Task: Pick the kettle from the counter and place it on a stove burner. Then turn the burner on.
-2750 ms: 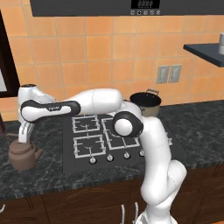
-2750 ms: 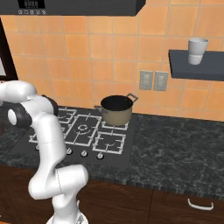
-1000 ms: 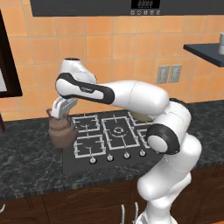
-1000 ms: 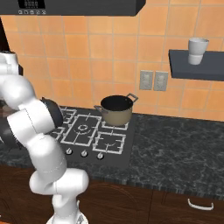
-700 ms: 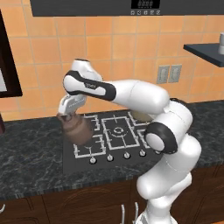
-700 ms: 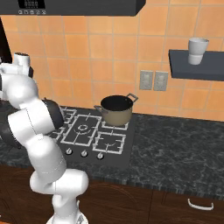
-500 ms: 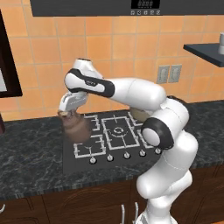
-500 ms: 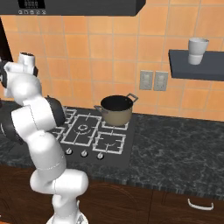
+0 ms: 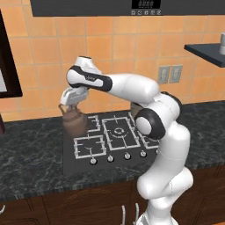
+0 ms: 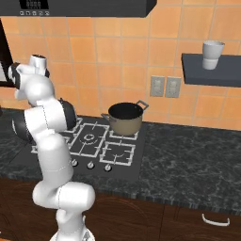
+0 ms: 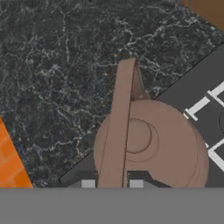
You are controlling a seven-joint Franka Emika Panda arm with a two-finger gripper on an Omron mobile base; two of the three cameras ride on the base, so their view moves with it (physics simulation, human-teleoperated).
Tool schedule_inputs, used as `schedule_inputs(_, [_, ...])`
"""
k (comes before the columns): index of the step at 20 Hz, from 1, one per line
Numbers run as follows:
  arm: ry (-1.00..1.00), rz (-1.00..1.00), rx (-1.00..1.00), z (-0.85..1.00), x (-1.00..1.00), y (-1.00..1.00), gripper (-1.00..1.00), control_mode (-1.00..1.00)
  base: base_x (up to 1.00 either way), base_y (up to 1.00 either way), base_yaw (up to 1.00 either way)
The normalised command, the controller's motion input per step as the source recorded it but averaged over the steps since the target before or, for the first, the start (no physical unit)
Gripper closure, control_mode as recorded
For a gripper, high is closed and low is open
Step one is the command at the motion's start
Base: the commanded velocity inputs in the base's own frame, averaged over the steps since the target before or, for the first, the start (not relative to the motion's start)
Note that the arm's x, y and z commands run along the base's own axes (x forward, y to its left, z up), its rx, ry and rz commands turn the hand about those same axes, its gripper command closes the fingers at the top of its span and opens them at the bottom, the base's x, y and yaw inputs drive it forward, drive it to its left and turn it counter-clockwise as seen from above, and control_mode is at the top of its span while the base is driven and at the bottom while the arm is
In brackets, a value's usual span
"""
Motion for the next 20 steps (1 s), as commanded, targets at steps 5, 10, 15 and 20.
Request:
schedule_inputs(5, [0.03, -0.17, 0.0, 0.0, 0.54, -0.01, 1.0, -1.0, 0.0, 0.0, 0.0])
schedule_inputs(10, [-0.01, -0.2, 0.03, -0.04, 0.07, -0.1, 1.0, -1.0, 0.0, 0.0, 0.0])
schedule_inputs(15, [-0.05, -0.16, 0.05, -0.27, 0.13, -0.12, 1.0, -1.0, 0.0, 0.0, 0.0])
schedule_inputs(20, [-0.06, -0.11, 0.1, -0.47, 0.2, -0.19, 1.0, -1.0, 0.0, 0.0, 0.0])
